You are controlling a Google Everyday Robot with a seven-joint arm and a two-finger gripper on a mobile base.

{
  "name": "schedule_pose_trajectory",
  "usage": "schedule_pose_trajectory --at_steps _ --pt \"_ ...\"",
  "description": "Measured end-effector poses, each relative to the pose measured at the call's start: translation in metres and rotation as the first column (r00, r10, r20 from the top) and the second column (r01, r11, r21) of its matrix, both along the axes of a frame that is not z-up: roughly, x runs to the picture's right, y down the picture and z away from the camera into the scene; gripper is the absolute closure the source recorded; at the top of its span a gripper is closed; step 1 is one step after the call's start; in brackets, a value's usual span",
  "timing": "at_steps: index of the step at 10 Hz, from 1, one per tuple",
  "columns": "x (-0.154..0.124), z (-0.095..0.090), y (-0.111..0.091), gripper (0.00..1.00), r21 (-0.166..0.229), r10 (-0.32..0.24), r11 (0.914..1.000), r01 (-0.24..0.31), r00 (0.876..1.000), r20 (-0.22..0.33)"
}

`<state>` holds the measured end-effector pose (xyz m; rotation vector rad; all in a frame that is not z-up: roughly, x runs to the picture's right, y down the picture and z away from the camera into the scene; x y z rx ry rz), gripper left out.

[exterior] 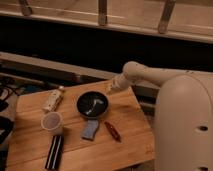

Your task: Pick up the ceramic bowl

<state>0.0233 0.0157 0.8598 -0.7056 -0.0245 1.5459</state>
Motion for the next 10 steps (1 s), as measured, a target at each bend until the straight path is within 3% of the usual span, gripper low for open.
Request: schedule_pose_trajectory --at_steps 2,5,10 --pt "0.002 -0.013 -0.005 0.49 -0.033 -0.068 0.9973 0.065 0.994 -0.091" --pt "0.007 -0.006 0.009 0.22 -0.09 -0.094 0.9922 0.086 0.991 -0.098" --pt "0.005 0.015 0.033 0.2 -0.151 -0.062 0.9871 0.055 0.997 -0.045"
